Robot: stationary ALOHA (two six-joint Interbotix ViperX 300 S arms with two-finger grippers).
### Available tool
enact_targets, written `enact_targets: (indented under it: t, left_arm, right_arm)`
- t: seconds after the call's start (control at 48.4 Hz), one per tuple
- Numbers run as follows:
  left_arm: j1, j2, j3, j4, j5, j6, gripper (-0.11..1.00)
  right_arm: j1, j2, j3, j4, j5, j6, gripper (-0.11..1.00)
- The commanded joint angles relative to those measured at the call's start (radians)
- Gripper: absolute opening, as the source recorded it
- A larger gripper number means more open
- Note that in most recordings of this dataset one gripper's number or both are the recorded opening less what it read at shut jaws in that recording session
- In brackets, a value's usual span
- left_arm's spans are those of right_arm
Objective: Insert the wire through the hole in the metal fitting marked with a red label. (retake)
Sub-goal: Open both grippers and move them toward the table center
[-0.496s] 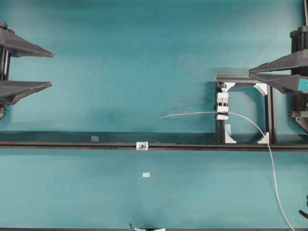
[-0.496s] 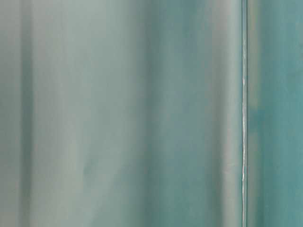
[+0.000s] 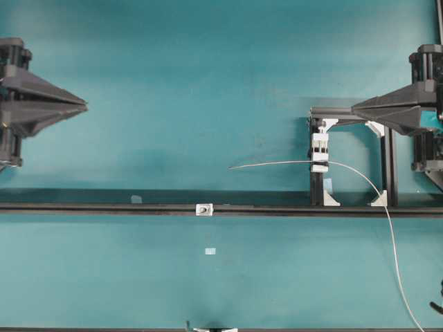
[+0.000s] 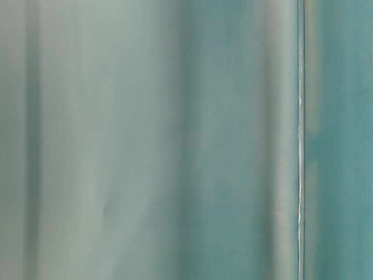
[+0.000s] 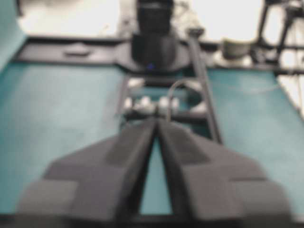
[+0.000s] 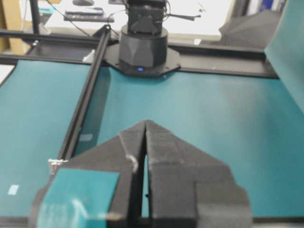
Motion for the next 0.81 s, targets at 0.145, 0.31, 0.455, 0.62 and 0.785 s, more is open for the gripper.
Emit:
enact_targets:
  t: [0.145, 0.31, 0.455, 0.62, 0.785]
  left_arm:
    - [0.014, 0.066, -0.020, -0.003, -0.012, -0.002, 0.23]
    - [0.015, 0.077, -0.026, -0.003, -0.012, -0.002, 0.70]
    - [0.015, 0.087, -0.026, -0.003, -0.012, 0.000, 0.74]
    - [0.014, 0.163, -0.032, -0.003, -0.012, 0.003, 0.73]
    - [0.014, 0.276, -0.057, -0.003, -0.012, 0.003, 0.72]
  right_arm:
    - [-0.005, 0.011, -0.006, 0.003, -0.005, 0.011, 0.05]
    - [-0.005, 0.011, -0.002, 0.003, 0.005, 0.014, 0.44]
    - [-0.005, 0.023, -0.002, 0.003, 0.029, 0.029, 0.82]
    - [-0.005, 0.115, -0.002, 0.003, 0.035, 0.097, 0.72]
    - [-0.005, 0.244, -0.021, 0.003, 0.035, 0.133, 0.70]
